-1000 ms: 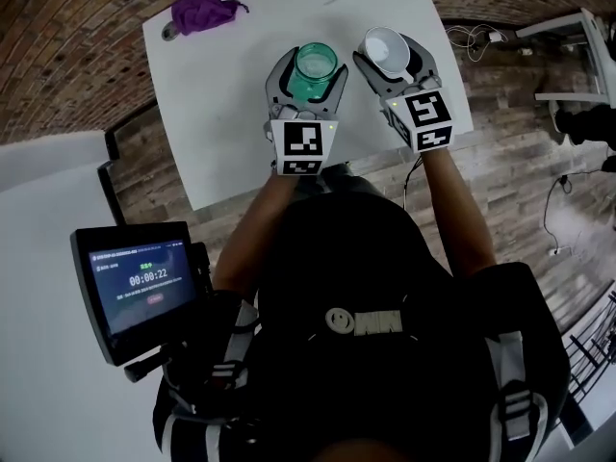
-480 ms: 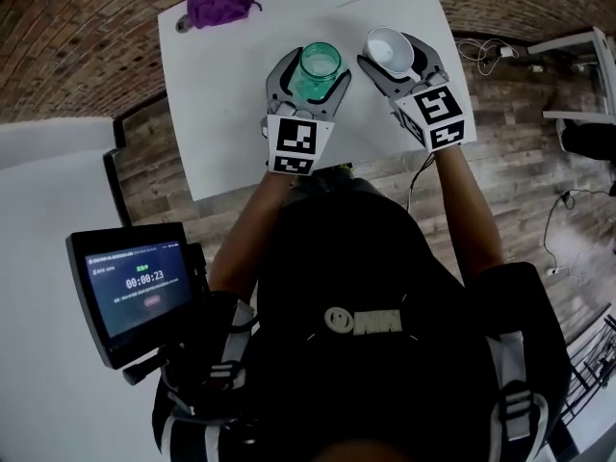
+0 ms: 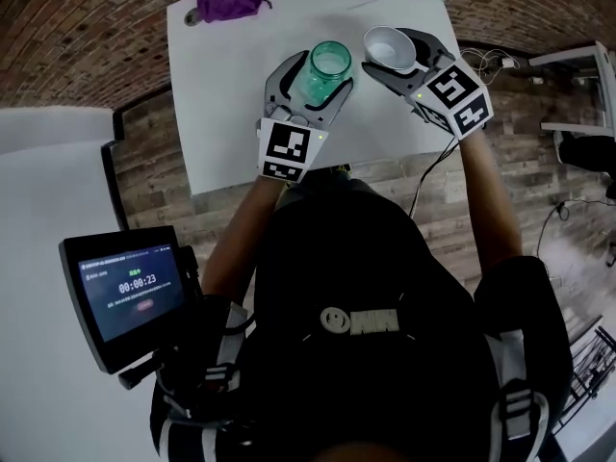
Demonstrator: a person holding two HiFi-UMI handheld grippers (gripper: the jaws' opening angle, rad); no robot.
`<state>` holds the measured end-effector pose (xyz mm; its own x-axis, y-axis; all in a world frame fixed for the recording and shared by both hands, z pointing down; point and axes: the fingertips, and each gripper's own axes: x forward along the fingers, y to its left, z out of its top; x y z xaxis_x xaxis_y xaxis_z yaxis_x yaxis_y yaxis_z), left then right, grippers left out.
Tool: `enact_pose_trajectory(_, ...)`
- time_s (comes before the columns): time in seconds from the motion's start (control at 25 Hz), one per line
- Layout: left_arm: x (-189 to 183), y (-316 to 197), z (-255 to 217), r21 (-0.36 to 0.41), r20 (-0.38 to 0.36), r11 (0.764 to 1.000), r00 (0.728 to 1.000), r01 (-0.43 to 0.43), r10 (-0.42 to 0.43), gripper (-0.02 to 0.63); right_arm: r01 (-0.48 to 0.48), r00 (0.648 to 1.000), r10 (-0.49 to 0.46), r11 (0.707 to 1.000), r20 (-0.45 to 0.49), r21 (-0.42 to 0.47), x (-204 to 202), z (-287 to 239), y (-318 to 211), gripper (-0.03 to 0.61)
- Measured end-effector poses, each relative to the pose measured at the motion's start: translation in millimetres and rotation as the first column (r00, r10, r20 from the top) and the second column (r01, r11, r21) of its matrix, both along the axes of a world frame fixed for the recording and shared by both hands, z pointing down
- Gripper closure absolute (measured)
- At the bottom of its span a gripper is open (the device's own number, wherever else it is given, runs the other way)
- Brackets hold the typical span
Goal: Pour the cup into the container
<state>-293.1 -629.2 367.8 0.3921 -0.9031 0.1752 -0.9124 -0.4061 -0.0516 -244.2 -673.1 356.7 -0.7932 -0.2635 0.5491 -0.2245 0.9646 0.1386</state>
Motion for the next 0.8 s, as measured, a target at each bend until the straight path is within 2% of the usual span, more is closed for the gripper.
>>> enact_pose_trajectory(0.12, -1.7, 1.8, -1.2, -0.006, -0.023, 1.0, 1.0, 0.005, -0.005, 0.262, 0.062, 0.997, -0.062, 0.998, -0.045, -0.002, 0.1, -0.6, 0.5, 0.288)
enact_pose_trajectory(0.24, 0.2, 5.6, -5.4, 0.01, -0.011, 1.0, 1.0, -0.015, 0.015, 0.262, 0.127, 0.987, -0.127, 0.992, -0.094, -0.008, -1.9, -0.6, 3.7, 0.288)
enact_pose_trajectory(0.36, -2.4, 12.1, -11.7, 0.032, -0.004, 0.999, 1.0, -0.019, 0.019, 0.263, 0.182, 0.973, -0.18, 0.983, -0.141, -0.002, -5.9, 0.5, 8.1, 0.288)
enact_pose_trajectory(0.56, -11.9, 17.6, -19.3, 0.05, -0.036, 0.999, 0.999, 0.012, -0.01, 0.275, 0.249, 0.942, -0.239, 0.968, -0.236, 0.013, -6.1, 6.0, 7.4, 0.288)
enact_pose_trajectory(0.68, -22.1, 18.1, -15.4, 0.043, -0.021, 0.997, 0.998, 0.066, -0.065, 0.37, 0.286, 0.916, -0.271, 0.958, -0.295, 0.008, -4.7, 9.0, 7.8, 0.288)
enact_pose_trajectory(0.72, -26.7, 18.4, -13.6, 0.037, -0.016, 0.995, 0.996, 0.092, -0.092, 0.428, 0.296, 0.908, -0.281, 0.955, -0.31, 0.003, -4.6, 9.2, 8.6, 0.288)
enact_pose_trajectory(0.8, -35.4, 18.8, -11.2, 0.029, -0.016, 0.99, 0.99, 0.141, -0.14, 0.609, 0.315, 0.892, -0.296, 0.949, -0.341, 0.002, -4.0, 9.1, 9.9, 0.288)
